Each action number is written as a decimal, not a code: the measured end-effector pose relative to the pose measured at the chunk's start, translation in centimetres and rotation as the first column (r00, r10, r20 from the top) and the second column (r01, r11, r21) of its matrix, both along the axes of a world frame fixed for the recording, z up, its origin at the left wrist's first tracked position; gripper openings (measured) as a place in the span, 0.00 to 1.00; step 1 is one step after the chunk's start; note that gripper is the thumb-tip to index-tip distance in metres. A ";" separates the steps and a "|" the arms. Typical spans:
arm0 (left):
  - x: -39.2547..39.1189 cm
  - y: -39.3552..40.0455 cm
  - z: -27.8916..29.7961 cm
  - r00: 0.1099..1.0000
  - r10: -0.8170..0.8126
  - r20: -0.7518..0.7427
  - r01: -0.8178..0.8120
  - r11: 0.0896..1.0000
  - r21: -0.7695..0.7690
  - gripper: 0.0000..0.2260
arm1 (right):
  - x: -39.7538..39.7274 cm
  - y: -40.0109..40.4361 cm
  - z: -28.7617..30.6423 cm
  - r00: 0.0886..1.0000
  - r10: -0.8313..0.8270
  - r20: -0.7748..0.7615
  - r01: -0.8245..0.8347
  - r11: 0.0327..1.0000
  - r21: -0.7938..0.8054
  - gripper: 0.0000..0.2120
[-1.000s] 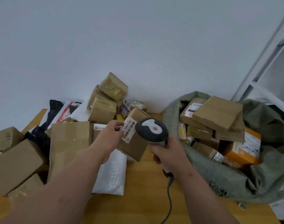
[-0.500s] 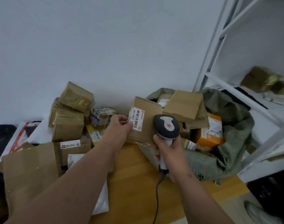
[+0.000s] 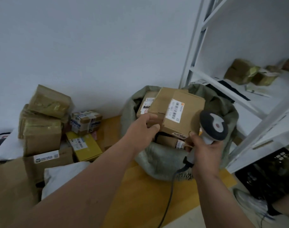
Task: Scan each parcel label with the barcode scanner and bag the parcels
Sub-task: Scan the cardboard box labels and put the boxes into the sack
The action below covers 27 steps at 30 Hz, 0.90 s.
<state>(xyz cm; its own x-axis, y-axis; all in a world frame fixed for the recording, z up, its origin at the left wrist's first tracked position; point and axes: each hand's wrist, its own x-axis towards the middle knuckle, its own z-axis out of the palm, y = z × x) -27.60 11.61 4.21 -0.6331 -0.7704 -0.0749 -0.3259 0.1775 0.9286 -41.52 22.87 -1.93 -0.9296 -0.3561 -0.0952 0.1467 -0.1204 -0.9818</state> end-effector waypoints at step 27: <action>-11.3 -2.5 -4.0 0.923 0.259 0.286 -0.220 0.962 -0.163 0.12 | -17.6 -4.3 -2.0 0.998 -0.049 -0.038 0.060 0.924 0.379 0.23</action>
<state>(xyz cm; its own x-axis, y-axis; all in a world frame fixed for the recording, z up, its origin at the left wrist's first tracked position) -38.85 9.09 0.21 -0.3909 -0.9117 -0.1263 -0.6342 0.1673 0.7549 -59.16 18.56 -3.95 -0.9507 -0.2471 -0.1873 0.1227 0.2549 -0.9591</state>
